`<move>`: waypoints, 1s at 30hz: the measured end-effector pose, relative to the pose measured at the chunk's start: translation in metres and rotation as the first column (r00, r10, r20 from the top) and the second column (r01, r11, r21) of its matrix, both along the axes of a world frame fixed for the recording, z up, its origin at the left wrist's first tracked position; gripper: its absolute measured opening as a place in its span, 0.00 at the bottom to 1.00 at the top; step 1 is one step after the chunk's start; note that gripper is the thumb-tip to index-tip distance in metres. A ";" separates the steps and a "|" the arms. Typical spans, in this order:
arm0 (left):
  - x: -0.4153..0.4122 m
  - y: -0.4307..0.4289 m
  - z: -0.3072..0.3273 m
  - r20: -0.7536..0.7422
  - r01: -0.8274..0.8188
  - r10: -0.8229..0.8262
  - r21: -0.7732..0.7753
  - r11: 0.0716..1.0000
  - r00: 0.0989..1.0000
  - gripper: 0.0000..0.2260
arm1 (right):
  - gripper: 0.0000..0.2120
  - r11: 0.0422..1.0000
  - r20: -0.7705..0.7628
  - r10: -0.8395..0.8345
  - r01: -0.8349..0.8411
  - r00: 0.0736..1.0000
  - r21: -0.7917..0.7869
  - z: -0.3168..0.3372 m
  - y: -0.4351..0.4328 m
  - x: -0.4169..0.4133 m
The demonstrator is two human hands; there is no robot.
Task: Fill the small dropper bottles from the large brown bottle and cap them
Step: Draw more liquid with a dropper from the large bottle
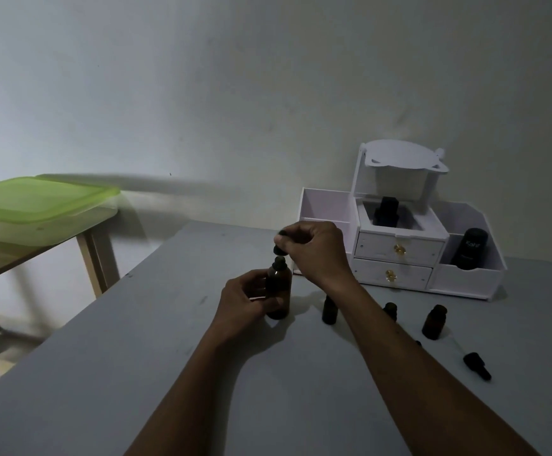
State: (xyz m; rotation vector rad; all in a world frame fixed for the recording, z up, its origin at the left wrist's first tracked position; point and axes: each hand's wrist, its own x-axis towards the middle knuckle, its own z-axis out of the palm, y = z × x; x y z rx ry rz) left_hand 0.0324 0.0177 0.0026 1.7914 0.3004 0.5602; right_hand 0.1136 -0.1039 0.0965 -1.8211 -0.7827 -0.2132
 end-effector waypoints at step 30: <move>0.043 -0.168 0.019 -0.057 0.090 -0.087 0.046 0.995 0.995 0.28 | 0.08 0.927 0.024 -0.209 0.190 0.978 0.323 0.006 -0.177 0.024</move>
